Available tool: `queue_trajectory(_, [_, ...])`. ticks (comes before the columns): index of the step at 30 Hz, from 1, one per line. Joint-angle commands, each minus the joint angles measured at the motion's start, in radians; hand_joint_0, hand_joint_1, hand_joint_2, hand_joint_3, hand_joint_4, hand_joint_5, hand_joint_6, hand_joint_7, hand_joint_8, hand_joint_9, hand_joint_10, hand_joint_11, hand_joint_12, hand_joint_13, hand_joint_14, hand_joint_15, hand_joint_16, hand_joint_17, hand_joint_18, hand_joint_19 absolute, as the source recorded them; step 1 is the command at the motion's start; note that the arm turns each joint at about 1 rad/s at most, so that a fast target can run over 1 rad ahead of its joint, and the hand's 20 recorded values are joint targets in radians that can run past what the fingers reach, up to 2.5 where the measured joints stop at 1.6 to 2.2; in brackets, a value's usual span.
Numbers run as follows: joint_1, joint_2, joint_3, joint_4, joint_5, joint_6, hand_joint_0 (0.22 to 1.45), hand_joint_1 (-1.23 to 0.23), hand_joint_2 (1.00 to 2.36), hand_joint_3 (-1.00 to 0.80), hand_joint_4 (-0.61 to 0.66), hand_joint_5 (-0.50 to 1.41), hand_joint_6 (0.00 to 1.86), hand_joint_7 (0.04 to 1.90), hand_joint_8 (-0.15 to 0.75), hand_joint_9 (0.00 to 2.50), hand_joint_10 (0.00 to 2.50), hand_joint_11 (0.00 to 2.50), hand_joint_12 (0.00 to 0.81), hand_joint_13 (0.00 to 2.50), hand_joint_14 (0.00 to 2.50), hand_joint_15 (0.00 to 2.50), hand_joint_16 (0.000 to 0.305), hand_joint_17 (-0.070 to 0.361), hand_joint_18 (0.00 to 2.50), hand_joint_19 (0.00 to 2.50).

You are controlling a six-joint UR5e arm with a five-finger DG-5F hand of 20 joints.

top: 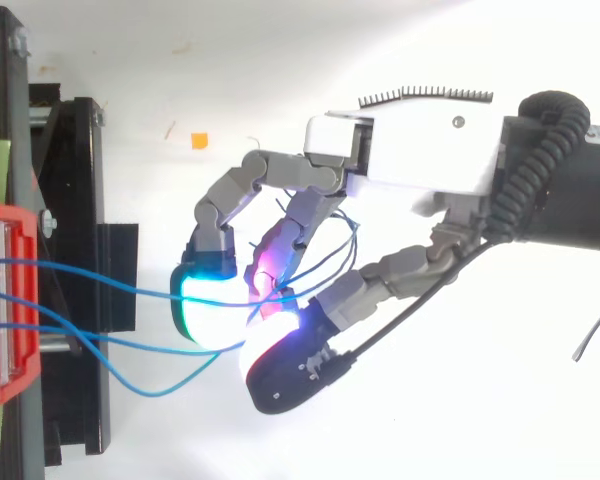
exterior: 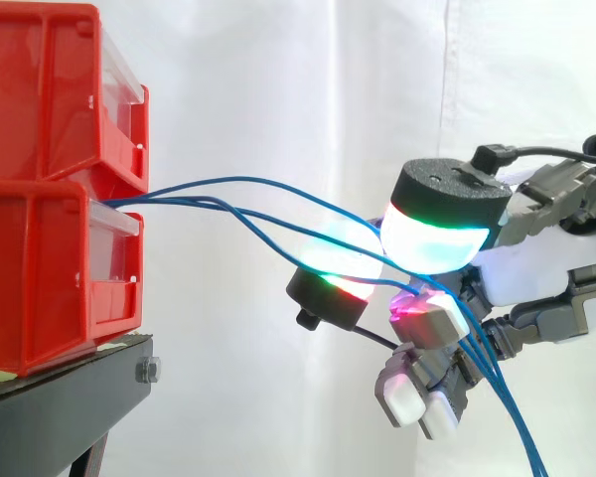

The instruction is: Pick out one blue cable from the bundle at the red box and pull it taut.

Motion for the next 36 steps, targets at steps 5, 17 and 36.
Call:
queue_trajectory(5, [0.0,0.0,0.0,0.0,0.0,0.0,0.52,-0.73,1.0,-0.5,0.03,-0.15,0.92,0.84,0.267,1.23,0.02,0.91,0.356,0.9,0.02,0.44,0.048,0.108,0.89,0.47])
queue_trajectory(17, [0.0,0.0,0.0,0.0,0.0,0.0,0.5,-0.53,1.0,-0.5,0.01,-0.14,0.89,0.9,0.24,1.18,0.02,0.81,0.367,0.9,0.02,0.45,0.05,0.112,0.85,0.51])
queue_trajectory(36, [0.0,0.0,0.0,0.0,0.0,0.0,0.62,-0.42,1.01,-0.41,-0.01,-0.14,0.88,0.94,0.235,1.05,0.02,0.7,0.348,0.91,0.02,0.48,0.047,0.106,0.79,0.61])
